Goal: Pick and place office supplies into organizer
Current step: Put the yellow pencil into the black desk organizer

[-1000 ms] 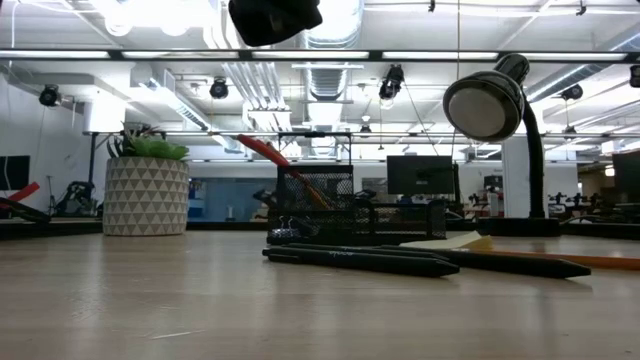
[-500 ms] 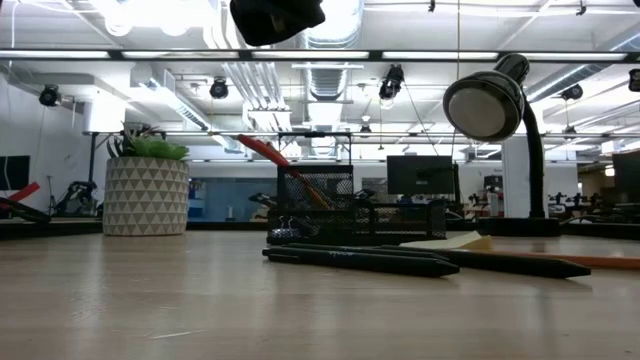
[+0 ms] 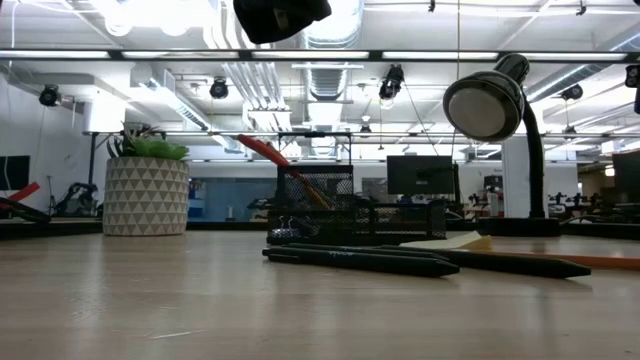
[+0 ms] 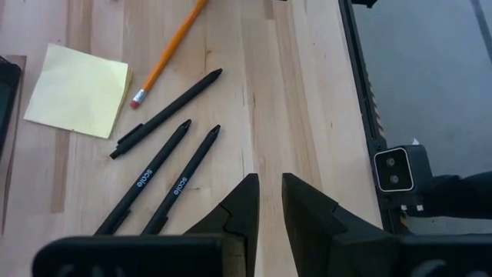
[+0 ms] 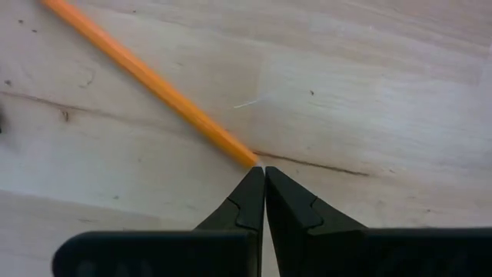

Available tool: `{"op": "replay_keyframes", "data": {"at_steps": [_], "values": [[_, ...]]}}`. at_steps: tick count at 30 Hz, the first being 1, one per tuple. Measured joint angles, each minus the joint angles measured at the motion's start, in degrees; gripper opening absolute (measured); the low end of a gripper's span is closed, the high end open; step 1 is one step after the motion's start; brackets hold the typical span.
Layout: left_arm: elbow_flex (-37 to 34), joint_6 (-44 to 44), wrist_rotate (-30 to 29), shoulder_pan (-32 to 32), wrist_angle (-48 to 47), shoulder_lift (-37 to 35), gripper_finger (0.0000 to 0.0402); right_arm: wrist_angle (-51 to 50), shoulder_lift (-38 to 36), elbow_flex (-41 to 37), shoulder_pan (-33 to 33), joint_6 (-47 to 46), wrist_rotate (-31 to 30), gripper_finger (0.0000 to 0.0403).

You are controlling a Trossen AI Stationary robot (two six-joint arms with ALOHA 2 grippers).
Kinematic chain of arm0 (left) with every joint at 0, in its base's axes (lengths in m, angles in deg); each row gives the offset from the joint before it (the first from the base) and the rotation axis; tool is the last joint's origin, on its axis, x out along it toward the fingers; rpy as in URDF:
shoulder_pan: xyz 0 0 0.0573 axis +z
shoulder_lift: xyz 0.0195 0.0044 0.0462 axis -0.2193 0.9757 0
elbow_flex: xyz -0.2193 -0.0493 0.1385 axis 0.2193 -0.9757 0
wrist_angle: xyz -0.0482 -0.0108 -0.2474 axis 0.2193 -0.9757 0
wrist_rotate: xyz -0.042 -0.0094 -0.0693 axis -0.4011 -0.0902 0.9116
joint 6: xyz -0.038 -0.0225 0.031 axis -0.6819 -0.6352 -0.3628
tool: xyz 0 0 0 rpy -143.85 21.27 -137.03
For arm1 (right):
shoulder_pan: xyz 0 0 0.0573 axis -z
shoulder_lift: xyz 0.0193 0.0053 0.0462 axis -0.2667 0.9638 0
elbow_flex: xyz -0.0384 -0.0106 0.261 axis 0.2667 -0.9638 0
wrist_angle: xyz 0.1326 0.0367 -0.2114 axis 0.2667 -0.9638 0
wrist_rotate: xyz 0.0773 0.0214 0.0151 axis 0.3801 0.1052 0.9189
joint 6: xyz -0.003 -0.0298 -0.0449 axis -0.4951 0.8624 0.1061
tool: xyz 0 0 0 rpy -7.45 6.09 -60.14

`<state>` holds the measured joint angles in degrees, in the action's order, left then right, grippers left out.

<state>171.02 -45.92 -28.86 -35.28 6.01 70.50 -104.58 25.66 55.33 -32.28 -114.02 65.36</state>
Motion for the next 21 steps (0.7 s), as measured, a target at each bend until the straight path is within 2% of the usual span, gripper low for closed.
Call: {"op": "replay_keyframes", "data": {"at_steps": [16,21], "values": [[0.0,0.4,0.0,0.0,-0.2,0.0,0.0041,2.8,-0.3,-2.3,0.1,0.0,-0.3,0.0009],[0.0,11.1,-0.2,0.3,1.2,0.0,0.0041,2.9,-0.2,-2.4,0.1,0.0,-0.2,0.0009]]}}
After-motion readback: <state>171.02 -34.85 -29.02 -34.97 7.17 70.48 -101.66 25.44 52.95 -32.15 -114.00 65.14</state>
